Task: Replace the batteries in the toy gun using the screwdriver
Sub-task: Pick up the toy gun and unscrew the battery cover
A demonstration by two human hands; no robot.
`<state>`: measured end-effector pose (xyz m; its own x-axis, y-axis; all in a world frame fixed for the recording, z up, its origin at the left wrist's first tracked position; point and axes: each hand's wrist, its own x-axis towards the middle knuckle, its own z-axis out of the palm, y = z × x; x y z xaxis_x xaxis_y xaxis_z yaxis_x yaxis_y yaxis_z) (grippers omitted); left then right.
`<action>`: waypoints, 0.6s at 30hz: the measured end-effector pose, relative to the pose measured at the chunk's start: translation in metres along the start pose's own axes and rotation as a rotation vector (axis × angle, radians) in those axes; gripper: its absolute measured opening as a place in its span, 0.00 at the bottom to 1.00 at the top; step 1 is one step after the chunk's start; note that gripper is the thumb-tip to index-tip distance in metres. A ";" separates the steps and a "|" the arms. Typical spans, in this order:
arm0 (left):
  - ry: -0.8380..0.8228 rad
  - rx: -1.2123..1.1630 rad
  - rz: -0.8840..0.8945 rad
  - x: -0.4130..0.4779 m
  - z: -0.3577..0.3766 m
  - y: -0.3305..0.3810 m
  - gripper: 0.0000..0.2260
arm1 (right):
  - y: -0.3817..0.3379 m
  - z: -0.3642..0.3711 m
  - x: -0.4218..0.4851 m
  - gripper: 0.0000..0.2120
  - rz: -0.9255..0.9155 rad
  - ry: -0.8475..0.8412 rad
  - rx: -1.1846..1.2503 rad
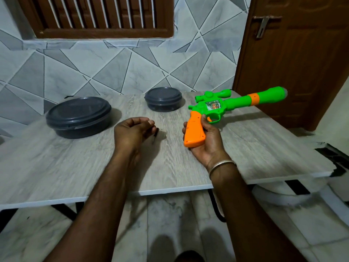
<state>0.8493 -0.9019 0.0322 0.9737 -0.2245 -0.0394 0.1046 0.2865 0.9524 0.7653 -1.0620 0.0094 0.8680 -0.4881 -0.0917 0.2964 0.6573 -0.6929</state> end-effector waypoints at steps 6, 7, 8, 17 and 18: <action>0.051 0.044 0.068 0.011 -0.013 0.003 0.05 | 0.000 0.003 0.004 0.26 0.022 -0.020 -0.010; 0.051 0.052 0.068 0.011 -0.015 0.002 0.05 | 0.001 0.005 0.005 0.26 0.036 -0.027 -0.017; 0.047 0.059 0.068 0.011 -0.016 0.002 0.05 | 0.002 0.006 0.005 0.26 0.046 -0.031 -0.022; 0.132 0.008 0.053 0.010 -0.035 0.010 0.09 | -0.019 0.015 0.005 0.27 0.048 -0.035 0.060; 0.151 0.003 0.059 0.010 -0.037 0.012 0.09 | -0.022 0.015 0.005 0.27 0.045 -0.030 0.067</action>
<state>0.8683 -0.8660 0.0317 0.9975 -0.0644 -0.0284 0.0460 0.2919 0.9553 0.7685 -1.0706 0.0349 0.8923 -0.4405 -0.0992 0.2822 0.7155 -0.6390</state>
